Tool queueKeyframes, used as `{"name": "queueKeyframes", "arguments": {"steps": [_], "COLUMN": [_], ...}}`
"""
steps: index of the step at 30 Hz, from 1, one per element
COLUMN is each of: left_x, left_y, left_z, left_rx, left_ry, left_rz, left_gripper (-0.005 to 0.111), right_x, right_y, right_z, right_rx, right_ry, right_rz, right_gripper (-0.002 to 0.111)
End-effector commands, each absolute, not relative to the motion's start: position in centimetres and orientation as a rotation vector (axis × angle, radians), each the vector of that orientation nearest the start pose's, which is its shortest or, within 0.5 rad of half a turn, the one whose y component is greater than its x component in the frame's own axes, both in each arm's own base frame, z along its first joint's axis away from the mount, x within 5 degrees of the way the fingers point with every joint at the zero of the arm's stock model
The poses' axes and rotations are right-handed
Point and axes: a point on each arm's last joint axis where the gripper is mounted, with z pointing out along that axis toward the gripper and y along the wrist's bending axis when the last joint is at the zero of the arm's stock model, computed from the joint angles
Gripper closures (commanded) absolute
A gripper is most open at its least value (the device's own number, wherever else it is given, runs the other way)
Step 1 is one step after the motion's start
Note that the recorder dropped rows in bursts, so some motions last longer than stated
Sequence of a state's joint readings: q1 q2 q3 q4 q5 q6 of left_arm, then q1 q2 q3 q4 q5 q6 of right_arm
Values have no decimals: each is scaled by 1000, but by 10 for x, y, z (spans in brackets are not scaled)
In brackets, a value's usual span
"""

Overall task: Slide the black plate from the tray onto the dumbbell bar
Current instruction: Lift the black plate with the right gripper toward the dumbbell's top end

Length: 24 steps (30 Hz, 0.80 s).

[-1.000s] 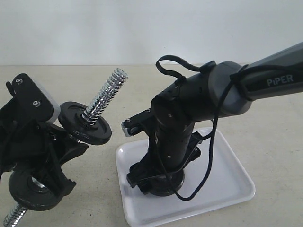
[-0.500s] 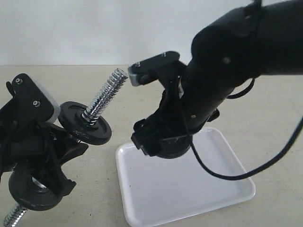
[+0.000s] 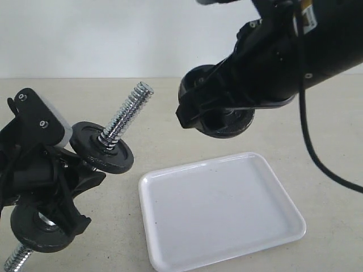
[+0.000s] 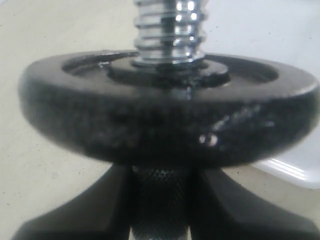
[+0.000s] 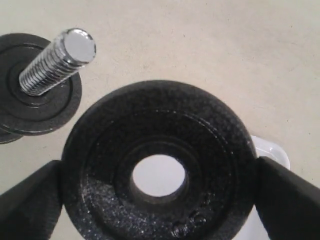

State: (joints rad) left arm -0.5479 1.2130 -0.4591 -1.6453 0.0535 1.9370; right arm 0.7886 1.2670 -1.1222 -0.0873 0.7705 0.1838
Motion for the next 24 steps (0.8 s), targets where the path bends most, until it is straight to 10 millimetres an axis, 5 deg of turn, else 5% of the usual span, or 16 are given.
{"name": "queueKeyframes", "arguments": {"steps": [1, 24], "left_x": [186, 181], "left_y": [-125, -130], "left_z": [234, 233], "left_rx": [940, 1134], "left_ry": [1918, 1820], "left_rz": [-257, -245], "left_gripper": [102, 102], "right_x": [184, 173], "right_y": [180, 195], "right_z": [367, 374], "right_rx": [-724, -696], "right_ry": [2179, 2165], "right_rz": [435, 760], "right_gripper": [109, 109]}}
